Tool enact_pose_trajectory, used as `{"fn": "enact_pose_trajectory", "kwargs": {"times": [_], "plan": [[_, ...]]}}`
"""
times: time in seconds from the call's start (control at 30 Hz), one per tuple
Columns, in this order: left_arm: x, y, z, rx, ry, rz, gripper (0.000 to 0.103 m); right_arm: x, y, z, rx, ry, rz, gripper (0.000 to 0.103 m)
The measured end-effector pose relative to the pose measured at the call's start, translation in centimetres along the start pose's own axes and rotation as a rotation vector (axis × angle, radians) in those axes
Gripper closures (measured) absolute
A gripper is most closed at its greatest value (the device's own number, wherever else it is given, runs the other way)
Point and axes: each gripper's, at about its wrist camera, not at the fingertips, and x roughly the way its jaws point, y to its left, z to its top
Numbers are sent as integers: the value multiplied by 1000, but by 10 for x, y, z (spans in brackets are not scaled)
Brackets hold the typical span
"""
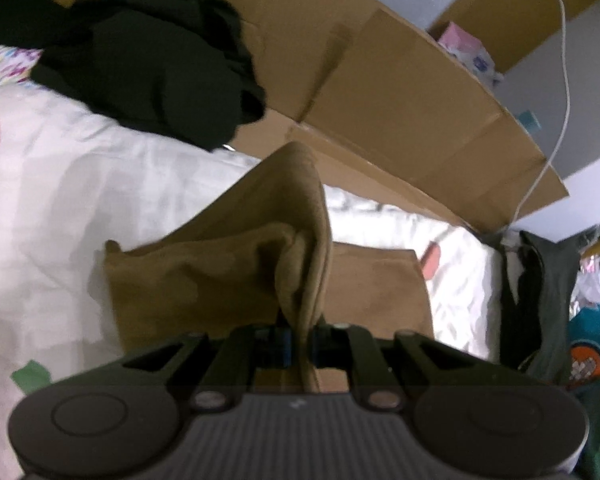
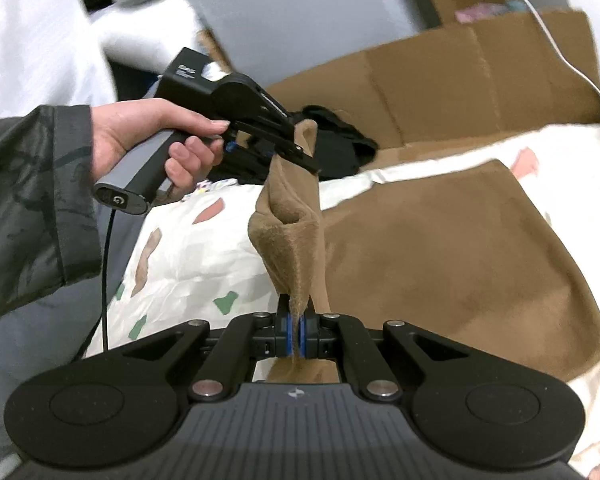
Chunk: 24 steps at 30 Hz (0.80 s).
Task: Fold clothes
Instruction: 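Lift the pinched shirt end with both grippers and fold it over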
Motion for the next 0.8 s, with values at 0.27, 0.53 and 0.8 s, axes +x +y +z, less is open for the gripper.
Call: {"fn": "enact_pose_trajectory", "kwargs": {"times": [0.27, 0.53, 0.8], "plan": [[38, -54, -4, 65, 31, 3, 94, -9, -66, -5, 170, -10, -53, 100], [89, -96, -13, 107, 58, 36, 94, -12, -119, -13, 307, -14, -103, 100], [115, -119, -19, 133, 67, 65, 94, -13, -149, -29, 436, -14, -93, 100]]}}
